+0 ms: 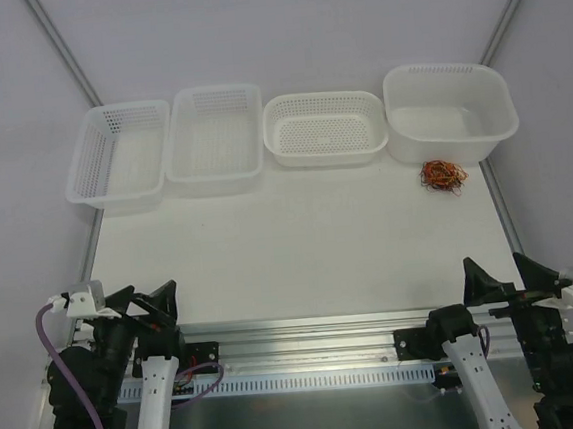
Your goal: Untangle the cables
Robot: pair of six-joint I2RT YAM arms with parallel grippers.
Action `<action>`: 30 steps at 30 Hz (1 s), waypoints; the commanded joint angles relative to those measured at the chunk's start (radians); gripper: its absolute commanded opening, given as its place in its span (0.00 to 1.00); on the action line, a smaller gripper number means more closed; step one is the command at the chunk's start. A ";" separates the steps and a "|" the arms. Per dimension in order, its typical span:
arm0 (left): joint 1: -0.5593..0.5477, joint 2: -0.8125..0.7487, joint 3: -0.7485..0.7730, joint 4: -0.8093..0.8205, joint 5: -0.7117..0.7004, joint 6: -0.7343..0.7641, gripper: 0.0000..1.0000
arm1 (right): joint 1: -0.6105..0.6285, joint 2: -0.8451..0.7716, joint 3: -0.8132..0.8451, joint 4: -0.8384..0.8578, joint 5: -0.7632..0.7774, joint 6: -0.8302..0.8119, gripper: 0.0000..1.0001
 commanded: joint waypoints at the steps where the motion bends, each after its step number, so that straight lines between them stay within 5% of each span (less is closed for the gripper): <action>1: 0.006 -0.168 -0.015 0.014 -0.018 -0.027 0.99 | -0.006 -0.120 -0.007 0.052 -0.025 0.011 0.97; 11: 0.006 -0.159 -0.081 0.040 0.011 -0.128 0.99 | -0.009 0.084 -0.093 0.043 -0.418 0.026 0.97; 23: 0.006 0.049 -0.273 0.205 -0.004 -0.309 0.99 | -0.011 0.344 -0.238 0.225 -0.231 0.305 0.97; 30: 0.006 0.296 -0.336 0.330 0.066 -0.232 0.99 | -0.014 0.600 -0.297 0.316 0.079 0.495 0.97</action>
